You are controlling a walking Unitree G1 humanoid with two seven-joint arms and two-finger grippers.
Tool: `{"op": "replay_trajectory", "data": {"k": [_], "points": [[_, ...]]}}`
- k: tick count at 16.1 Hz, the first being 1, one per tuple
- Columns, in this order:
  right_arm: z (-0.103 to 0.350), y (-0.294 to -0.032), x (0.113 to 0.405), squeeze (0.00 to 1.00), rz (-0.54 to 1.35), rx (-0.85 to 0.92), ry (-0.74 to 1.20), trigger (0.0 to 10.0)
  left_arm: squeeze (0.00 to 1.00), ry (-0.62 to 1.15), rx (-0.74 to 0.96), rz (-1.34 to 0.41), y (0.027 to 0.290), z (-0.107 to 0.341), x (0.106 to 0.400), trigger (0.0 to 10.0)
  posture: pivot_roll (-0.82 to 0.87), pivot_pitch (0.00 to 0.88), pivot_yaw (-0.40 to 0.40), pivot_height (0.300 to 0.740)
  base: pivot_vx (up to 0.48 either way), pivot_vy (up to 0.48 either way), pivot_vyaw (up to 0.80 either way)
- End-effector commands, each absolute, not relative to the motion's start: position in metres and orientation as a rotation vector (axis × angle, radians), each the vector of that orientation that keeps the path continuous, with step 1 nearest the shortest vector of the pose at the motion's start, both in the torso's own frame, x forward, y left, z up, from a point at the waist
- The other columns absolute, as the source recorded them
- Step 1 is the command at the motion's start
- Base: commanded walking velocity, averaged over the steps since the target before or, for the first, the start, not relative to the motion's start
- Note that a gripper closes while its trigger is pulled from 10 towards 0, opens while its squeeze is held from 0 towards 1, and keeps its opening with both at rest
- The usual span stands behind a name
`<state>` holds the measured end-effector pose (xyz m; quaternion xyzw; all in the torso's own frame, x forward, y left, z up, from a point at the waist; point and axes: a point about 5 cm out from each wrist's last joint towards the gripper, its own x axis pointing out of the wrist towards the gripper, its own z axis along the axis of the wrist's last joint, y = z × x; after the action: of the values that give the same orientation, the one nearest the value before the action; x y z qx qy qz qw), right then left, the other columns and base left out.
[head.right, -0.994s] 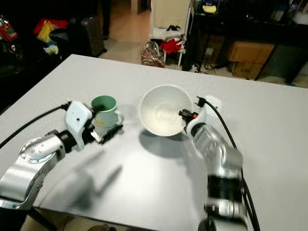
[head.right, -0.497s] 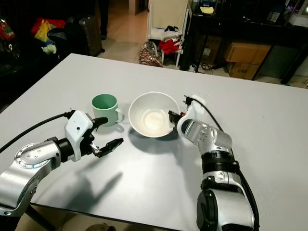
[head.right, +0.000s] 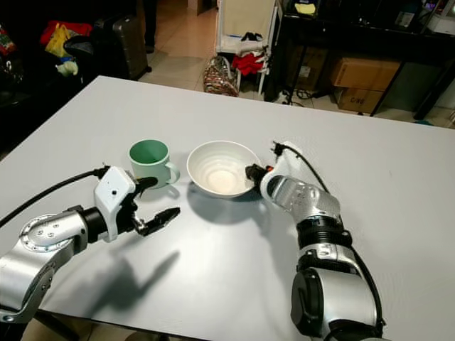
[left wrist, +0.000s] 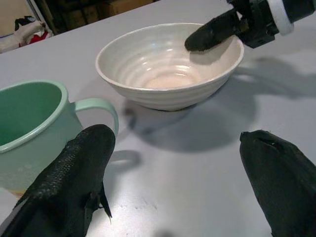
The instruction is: Setting the table
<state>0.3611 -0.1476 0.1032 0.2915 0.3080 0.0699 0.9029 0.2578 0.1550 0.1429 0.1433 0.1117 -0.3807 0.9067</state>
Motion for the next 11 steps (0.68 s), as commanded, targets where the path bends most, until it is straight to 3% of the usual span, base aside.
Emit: {"op": "replay_trajectory", "data": {"k": [1,5,6,7,10,11], "points": [[0.113,-0.157,0.363,1.00,0.146,0.629,0.608,10.0,0.00,0.209,0.312,-0.804,0.151,0.149,0.260,10.0,0.10,0.000,-0.042,0.740,0.000,0.000,0.00],[0.125,-0.172,0.348,1.00,0.184,0.685,0.597,10.0,0.00,0.201,0.309,-0.809,0.153,0.152,0.261,10.0,0.09,0.000,-0.042,0.740,0.000,0.000,0.00],[0.128,-0.178,0.341,0.69,0.185,0.676,0.589,10.0,0.00,0.199,0.305,-0.810,0.153,0.153,0.261,10.0,0.09,0.000,-0.042,0.740,0.000,0.000,0.00],[0.132,-0.182,0.334,0.00,0.199,0.685,0.568,10.0,0.00,0.194,0.295,-0.805,0.154,0.153,0.261,10.0,0.08,0.000,-0.039,0.740,0.000,0.000,0.00],[0.160,-0.191,0.315,0.00,0.257,0.600,0.320,10.0,0.00,0.163,0.240,-0.764,0.155,0.157,0.263,10.0,0.07,0.000,-0.031,0.740,0.000,0.000,0.00],[0.169,-0.189,0.301,0.00,0.281,0.472,0.205,10.0,0.00,0.121,0.229,-0.732,0.155,0.160,0.263,10.0,0.06,0.000,-0.026,0.740,0.000,0.000,0.00]]}}
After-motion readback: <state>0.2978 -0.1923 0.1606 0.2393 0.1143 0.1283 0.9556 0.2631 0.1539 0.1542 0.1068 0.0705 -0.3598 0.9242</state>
